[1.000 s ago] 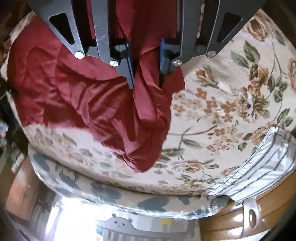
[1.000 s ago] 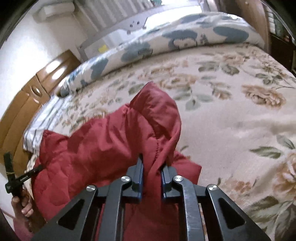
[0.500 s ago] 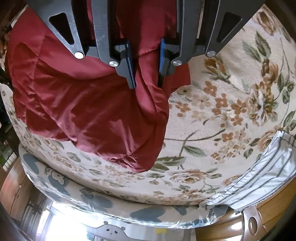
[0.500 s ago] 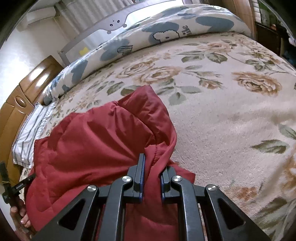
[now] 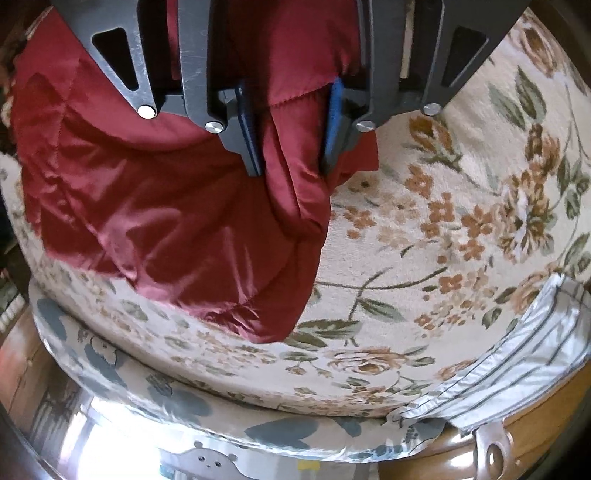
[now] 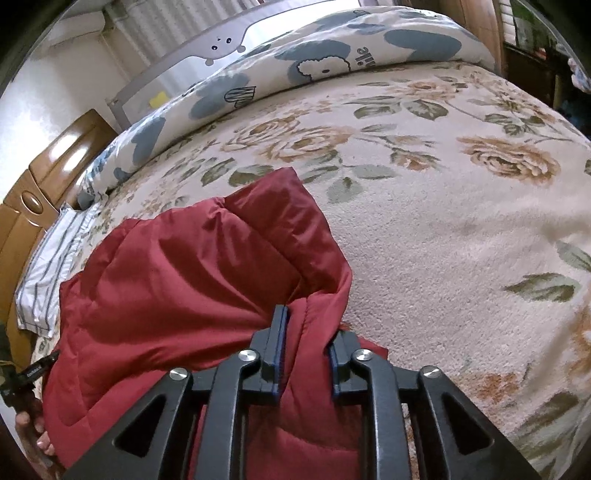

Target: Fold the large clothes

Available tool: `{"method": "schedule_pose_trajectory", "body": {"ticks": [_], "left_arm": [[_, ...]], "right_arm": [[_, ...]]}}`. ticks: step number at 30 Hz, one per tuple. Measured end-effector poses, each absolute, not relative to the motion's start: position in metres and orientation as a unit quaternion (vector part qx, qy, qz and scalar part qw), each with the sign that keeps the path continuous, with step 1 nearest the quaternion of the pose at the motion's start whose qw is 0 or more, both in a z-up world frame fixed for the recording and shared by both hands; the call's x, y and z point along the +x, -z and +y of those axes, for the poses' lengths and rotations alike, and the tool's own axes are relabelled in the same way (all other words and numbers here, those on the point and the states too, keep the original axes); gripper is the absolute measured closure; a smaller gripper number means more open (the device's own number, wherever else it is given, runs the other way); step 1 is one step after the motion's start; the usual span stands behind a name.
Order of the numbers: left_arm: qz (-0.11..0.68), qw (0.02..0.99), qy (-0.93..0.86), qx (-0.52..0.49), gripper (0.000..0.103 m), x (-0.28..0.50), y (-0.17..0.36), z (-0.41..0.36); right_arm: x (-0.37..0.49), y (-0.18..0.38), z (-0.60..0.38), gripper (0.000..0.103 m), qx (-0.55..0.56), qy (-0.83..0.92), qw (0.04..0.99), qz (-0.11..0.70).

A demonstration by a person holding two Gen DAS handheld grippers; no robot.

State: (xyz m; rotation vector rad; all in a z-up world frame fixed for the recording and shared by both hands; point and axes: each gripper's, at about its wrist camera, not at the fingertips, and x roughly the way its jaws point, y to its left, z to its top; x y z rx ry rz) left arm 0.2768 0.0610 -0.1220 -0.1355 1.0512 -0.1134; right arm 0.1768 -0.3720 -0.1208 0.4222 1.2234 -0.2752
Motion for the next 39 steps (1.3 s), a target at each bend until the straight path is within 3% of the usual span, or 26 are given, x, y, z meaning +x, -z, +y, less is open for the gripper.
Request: {"method": "schedule_pose_trajectory", "body": {"ticks": [1, 2, 3, 5, 15, 29, 39], "left_arm": [[0.500, 0.862, 0.052, -0.067, 0.063, 0.274, 0.121, 0.063], [0.496, 0.864, 0.047, -0.069, 0.054, 0.270, 0.117, 0.066], [0.492, 0.867, 0.042, -0.068, 0.044, 0.266, 0.113, 0.068], [0.483, 0.872, 0.035, -0.065, 0.035, 0.256, 0.106, 0.071], [0.426, 0.902, 0.049, -0.043, 0.035, 0.199, 0.069, 0.068], [0.446, 0.889, 0.100, -0.031, 0.035, 0.160, 0.071, 0.059], [0.449, 0.884, 0.128, -0.009, 0.022, 0.127, 0.064, 0.041]], "right_arm": [[0.175, 0.119, -0.373, 0.072, 0.199, 0.127, 0.790, 0.566], [0.174, 0.116, -0.372, 0.066, 0.199, 0.127, 0.792, 0.563], [0.172, 0.112, -0.371, 0.063, 0.196, 0.129, 0.795, 0.560], [0.168, 0.102, -0.366, 0.061, 0.186, 0.129, 0.803, 0.551], [0.144, 0.068, -0.342, 0.054, 0.148, 0.121, 0.836, 0.514], [0.104, 0.050, -0.309, 0.051, 0.141, 0.079, 0.835, 0.526], [0.073, 0.045, -0.259, 0.045, 0.103, 0.048, 0.835, 0.539]]}}
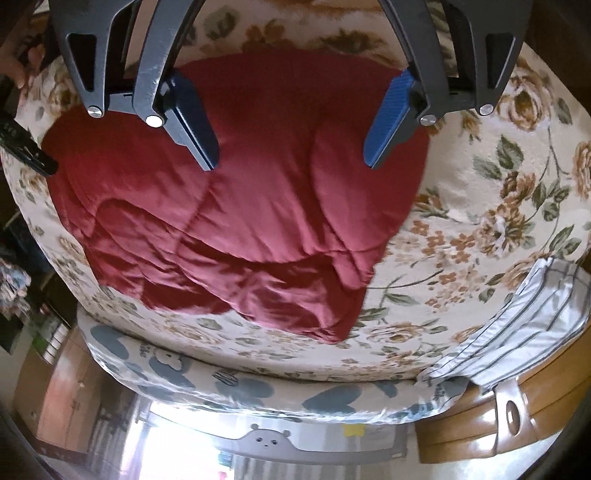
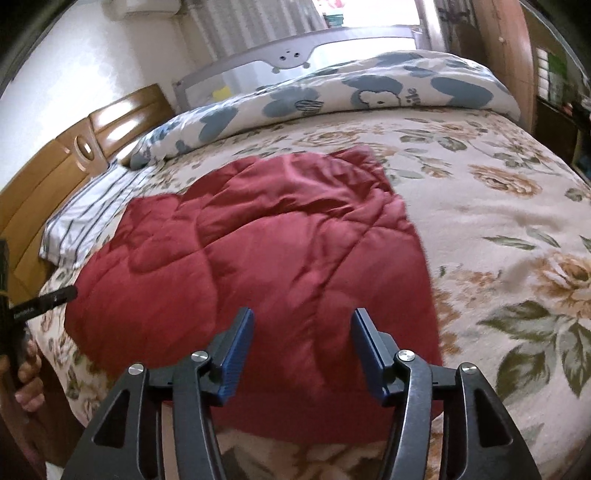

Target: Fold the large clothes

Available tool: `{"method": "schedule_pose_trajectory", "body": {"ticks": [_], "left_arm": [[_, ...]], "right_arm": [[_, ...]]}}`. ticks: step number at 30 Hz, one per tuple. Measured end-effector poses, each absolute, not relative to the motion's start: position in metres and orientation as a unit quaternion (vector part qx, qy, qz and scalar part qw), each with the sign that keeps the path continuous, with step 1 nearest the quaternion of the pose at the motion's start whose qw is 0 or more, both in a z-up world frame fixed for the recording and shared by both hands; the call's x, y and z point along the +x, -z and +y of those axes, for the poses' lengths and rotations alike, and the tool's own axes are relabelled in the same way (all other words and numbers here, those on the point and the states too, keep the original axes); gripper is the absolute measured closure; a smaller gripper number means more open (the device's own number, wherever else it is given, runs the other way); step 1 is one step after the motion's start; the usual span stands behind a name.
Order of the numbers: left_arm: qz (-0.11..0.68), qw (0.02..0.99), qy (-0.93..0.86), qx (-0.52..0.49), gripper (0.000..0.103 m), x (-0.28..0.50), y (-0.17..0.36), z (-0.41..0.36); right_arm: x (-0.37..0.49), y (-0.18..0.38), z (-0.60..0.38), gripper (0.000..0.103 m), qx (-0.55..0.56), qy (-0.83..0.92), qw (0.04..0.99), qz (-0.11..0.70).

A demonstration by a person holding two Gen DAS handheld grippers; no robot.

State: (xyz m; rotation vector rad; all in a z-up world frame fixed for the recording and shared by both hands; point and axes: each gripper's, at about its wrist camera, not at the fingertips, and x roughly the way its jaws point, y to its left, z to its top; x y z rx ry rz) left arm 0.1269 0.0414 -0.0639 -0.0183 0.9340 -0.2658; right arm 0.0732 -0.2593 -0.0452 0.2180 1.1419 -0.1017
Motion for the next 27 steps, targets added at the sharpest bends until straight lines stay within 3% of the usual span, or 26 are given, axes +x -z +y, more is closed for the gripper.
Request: {"method": "schedule_pose_trajectory", "body": {"ticks": [20, 27], "left_arm": [[0.472, 0.870, 0.140, 0.035, 0.010, 0.111, 0.060, -0.015], [0.479, 0.866, 0.135, 0.057, 0.000, 0.125, 0.074, -0.031]], "right_arm": [[0.091, 0.052, -0.191, 0.023, 0.043, -0.012, 0.833, 0.551], [0.102, 0.067, -0.198, 0.017, 0.048, -0.001, 0.825, 0.563]]}}
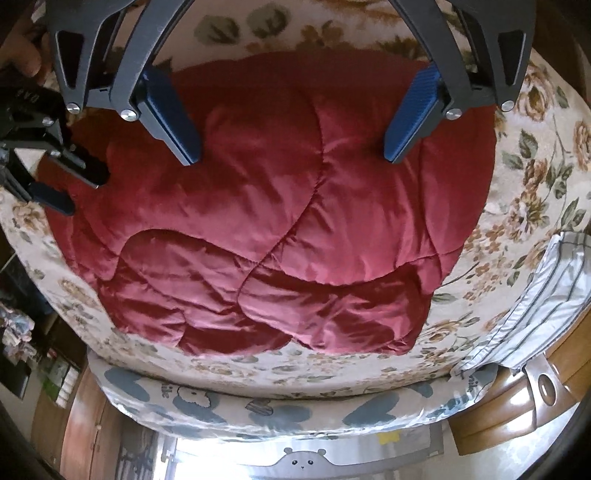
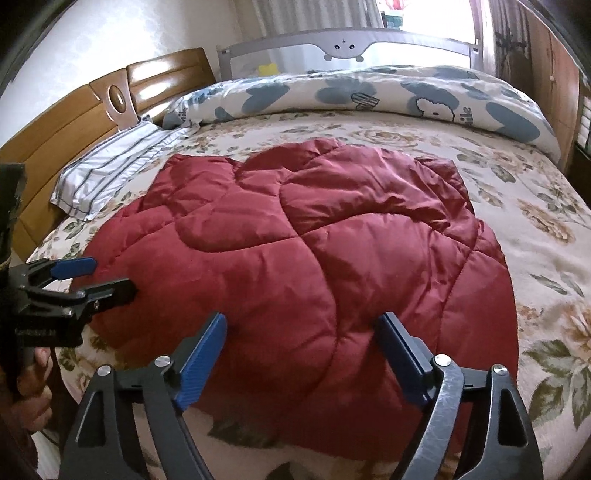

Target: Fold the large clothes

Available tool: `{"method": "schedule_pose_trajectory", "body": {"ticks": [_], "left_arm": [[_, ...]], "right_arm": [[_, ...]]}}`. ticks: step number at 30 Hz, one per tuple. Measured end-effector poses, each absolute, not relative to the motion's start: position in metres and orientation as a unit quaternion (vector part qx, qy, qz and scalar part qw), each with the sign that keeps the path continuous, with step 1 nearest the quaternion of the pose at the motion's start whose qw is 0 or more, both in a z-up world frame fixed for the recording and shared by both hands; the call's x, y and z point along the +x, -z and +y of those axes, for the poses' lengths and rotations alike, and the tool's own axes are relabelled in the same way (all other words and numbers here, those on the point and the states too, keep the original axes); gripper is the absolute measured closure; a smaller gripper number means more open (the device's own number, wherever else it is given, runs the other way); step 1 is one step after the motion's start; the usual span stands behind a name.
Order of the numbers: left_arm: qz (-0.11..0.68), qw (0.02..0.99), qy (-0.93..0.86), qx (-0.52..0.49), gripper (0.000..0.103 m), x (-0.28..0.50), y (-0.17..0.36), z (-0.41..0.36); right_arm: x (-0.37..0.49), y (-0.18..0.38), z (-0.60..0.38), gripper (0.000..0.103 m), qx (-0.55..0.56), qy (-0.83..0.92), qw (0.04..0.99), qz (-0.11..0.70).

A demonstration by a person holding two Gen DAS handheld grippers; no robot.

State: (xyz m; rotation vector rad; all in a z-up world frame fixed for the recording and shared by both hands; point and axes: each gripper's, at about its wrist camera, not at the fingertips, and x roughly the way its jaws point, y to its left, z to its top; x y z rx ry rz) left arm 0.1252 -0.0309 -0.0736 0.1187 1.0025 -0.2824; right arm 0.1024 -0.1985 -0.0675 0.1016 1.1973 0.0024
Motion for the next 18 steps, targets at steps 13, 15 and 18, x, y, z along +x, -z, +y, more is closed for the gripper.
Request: {"method": "schedule_pose_trajectory", "body": {"ticks": [13, 15, 18], "left_arm": [[0.490, 0.861, 0.126, 0.052, 0.000, 0.155, 0.098, -0.033], [0.492, 0.861, 0.125, 0.043, 0.000, 0.163, 0.100, -0.027], [0.492, 0.861, 0.126, 0.025, 0.000, 0.175, 0.104, -0.019]], "right_arm": [[0.113, 0.099, -0.230, 0.016, 0.068, 0.041, 0.815, 0.574], [0.112, 0.099, -0.230, 0.016, 0.069, 0.042, 0.815, 0.573], [0.111, 0.099, -0.234, 0.016, 0.076, 0.041, 0.816, 0.571]]}}
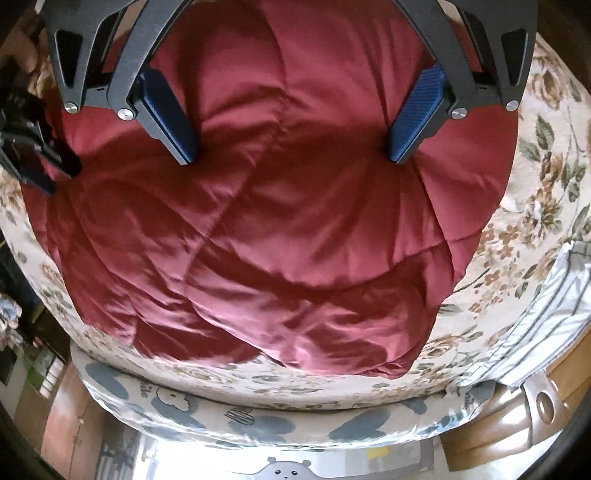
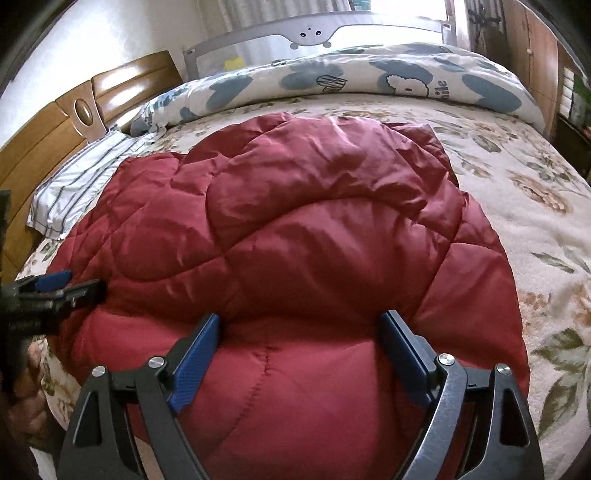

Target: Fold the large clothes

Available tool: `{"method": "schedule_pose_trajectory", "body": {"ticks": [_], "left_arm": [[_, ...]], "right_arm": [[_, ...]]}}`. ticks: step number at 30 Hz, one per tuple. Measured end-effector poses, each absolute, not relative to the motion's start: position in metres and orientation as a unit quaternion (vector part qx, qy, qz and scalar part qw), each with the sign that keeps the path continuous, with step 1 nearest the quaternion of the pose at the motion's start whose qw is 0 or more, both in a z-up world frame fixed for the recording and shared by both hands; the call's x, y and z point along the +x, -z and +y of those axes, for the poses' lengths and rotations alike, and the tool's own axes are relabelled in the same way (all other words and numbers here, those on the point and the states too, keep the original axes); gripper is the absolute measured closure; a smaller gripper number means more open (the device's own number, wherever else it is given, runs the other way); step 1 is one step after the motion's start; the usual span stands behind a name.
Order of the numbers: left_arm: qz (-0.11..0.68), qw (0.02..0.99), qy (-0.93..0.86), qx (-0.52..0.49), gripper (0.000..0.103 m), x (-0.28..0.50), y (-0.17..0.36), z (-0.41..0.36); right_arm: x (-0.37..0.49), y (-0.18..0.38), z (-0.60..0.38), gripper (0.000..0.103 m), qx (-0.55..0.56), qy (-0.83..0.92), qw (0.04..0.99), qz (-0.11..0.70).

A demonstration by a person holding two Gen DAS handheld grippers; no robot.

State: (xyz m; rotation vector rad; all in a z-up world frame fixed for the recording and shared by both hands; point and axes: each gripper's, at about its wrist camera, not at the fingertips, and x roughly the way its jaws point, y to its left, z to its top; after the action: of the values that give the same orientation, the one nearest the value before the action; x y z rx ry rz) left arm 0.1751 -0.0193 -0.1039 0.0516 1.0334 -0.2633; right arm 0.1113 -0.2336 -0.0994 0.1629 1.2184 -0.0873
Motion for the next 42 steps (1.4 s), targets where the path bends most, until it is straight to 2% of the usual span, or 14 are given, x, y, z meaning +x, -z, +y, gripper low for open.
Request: {"method": "schedule_pose_trajectory", "body": {"ticks": [9, 14, 17, 22, 30, 37, 42], "left_arm": [[0.494, 0.862, 0.110, 0.025, 0.000, 0.182, 0.113, -0.019], [0.478, 0.873, 0.100, 0.012, 0.001, 0.184, 0.087, -0.016], [0.475, 0.875, 0.086, 0.015, 0.001, 0.197, 0.084, -0.009], [0.511, 0.856, 0.083, -0.003, 0.000, 0.238, 0.109, -0.002], [0.527, 0.848, 0.046, -0.023, 0.000, 0.281, 0.128, 0.004], [0.522, 0.852, 0.032, -0.039, 0.000, 0.283, 0.135, 0.009], [0.508, 0.860, 0.030, -0.025, 0.001, 0.266, 0.122, 0.008]], "right_arm": [[0.116, 0.087, -0.231, 0.016, 0.087, 0.053, 0.815, 0.570], [0.133, 0.069, -0.224, 0.015, 0.093, 0.028, 0.830, 0.549], [0.153, 0.078, -0.220, 0.014, 0.083, 0.012, 0.823, 0.562], [0.183, 0.107, -0.232, 0.011, 0.054, 0.028, 0.802, 0.594], [0.186, 0.129, -0.283, 0.008, 0.136, 0.094, 0.792, 0.588], [0.175, 0.127, -0.289, 0.009, 0.153, 0.123, 0.799, 0.569], [0.175, 0.127, -0.289, 0.009, 0.153, 0.124, 0.799, 0.569]]}}
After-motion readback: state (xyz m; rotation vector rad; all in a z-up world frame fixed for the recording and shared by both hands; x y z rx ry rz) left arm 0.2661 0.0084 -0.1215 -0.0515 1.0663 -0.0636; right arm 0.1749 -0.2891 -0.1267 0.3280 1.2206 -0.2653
